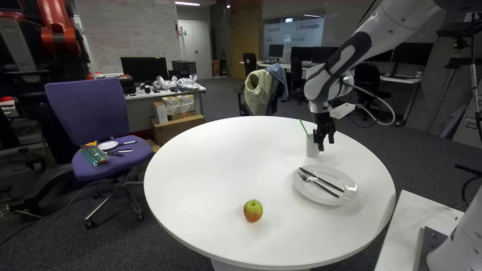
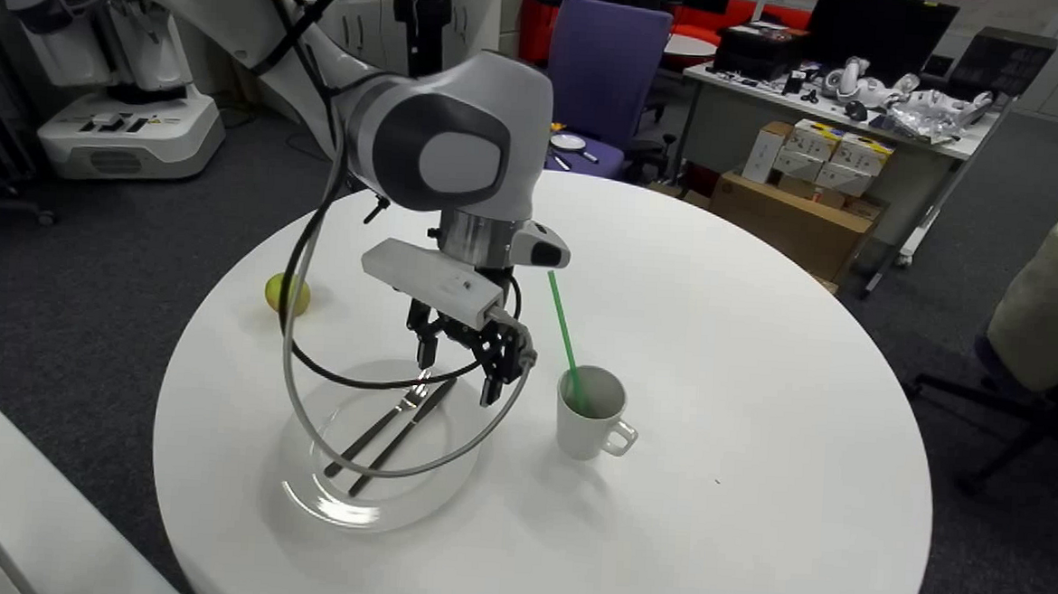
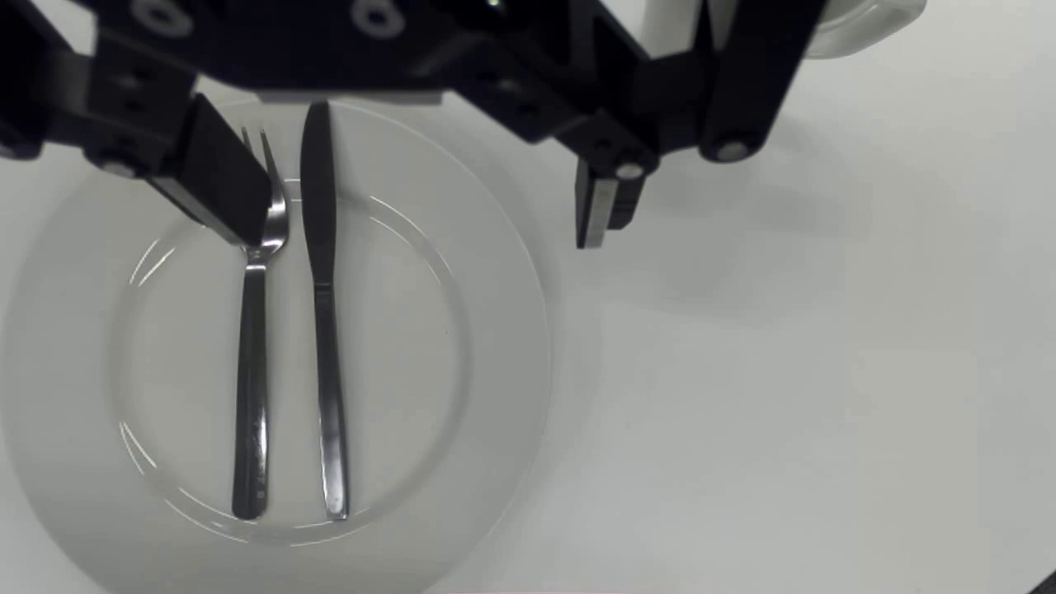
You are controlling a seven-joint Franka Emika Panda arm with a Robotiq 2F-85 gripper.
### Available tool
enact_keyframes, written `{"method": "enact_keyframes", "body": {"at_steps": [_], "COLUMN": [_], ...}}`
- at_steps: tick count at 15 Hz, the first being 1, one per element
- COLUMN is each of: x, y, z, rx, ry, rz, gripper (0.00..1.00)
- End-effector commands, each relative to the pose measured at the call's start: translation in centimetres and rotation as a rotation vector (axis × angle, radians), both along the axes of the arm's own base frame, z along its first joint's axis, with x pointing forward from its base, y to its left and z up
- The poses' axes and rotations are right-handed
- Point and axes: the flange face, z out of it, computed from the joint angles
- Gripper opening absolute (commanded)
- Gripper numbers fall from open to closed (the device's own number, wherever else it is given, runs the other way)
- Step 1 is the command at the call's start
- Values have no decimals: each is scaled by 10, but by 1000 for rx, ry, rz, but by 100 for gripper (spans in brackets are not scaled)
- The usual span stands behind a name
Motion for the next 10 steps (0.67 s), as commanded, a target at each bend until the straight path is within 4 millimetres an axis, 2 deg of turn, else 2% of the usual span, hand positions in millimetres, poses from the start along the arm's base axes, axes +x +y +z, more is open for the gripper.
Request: {"method": "enact_keyframes", "body": {"at_steps": [1,4,10], "x": [0,-1,-7], "y": [0,12,42], "z": [0,-18,-79], "rx": [0,-12,-51], "ry": [0,58,167], "rz": [0,10,0], "gripper": [100,100,100]}}
